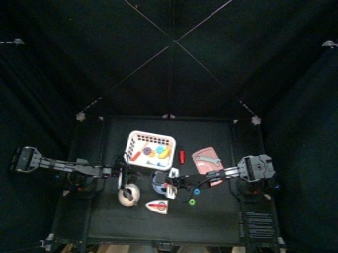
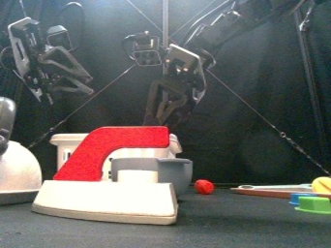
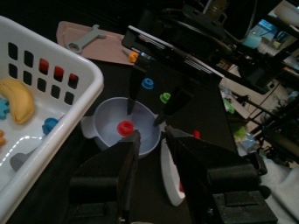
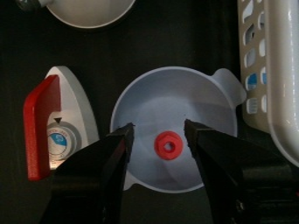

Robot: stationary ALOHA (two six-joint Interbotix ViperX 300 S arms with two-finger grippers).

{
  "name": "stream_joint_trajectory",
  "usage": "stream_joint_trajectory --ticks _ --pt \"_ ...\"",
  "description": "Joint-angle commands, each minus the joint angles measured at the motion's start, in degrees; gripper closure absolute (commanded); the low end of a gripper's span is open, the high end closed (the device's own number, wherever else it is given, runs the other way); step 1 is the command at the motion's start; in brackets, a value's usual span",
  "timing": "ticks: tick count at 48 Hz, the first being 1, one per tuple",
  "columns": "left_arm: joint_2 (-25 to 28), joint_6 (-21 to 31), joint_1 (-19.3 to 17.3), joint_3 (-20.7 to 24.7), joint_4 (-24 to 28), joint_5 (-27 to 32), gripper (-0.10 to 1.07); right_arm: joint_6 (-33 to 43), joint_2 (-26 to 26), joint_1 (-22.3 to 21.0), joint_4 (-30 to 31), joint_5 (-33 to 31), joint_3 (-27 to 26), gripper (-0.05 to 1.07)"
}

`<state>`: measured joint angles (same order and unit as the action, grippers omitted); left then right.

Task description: Grab blue nut

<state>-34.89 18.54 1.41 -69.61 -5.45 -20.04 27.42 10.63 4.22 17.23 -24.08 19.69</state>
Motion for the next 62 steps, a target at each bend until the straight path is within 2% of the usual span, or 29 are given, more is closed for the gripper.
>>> stream_joint_trajectory --ticks 1,6,13,22,30,38,43,62 --pt "-0.09 -0.18 0.09 0.70 0.00 -0.53 0.25 0.09 -4.31 0.18 -0.26 0.26 1.23 0.17" --pt "-0.09 -0.26 0.09 0.70 0.00 -0.53 0.25 1.05 -8.96 0.88 -3.34 0.97 5.89 0.17" --pt "-0.09 -0.26 0.09 0.70 0.00 -0.53 0.25 7.47 -14.33 2.37 -4.31 1.41 13.45 0.17" --pt "-0.09 -0.09 0.09 0.70 0.00 -0.53 0.25 20.04 -20.04 6.42 -1.58 0.44 22.59 0.18" --pt "-0.09 -0.09 0.00 0.62 -0.18 -0.53 0.25 31.29 -22.68 10.46 4.13 -3.69 26.46 0.18" --pt "-0.09 -0.09 -0.18 0.53 -0.18 -0.62 0.25 40.43 -21.62 13.80 13.71 -7.12 28.04 0.18" --pt "-0.09 -0.09 -0.18 0.53 -0.18 -0.62 0.25 43.07 -20.57 14.59 16.08 -7.03 28.21 0.18" --pt "-0.09 -0.09 -0.18 0.35 -0.09 -0.62 0.25 44.12 -14.77 15.21 14.77 -7.03 28.30 0.18"
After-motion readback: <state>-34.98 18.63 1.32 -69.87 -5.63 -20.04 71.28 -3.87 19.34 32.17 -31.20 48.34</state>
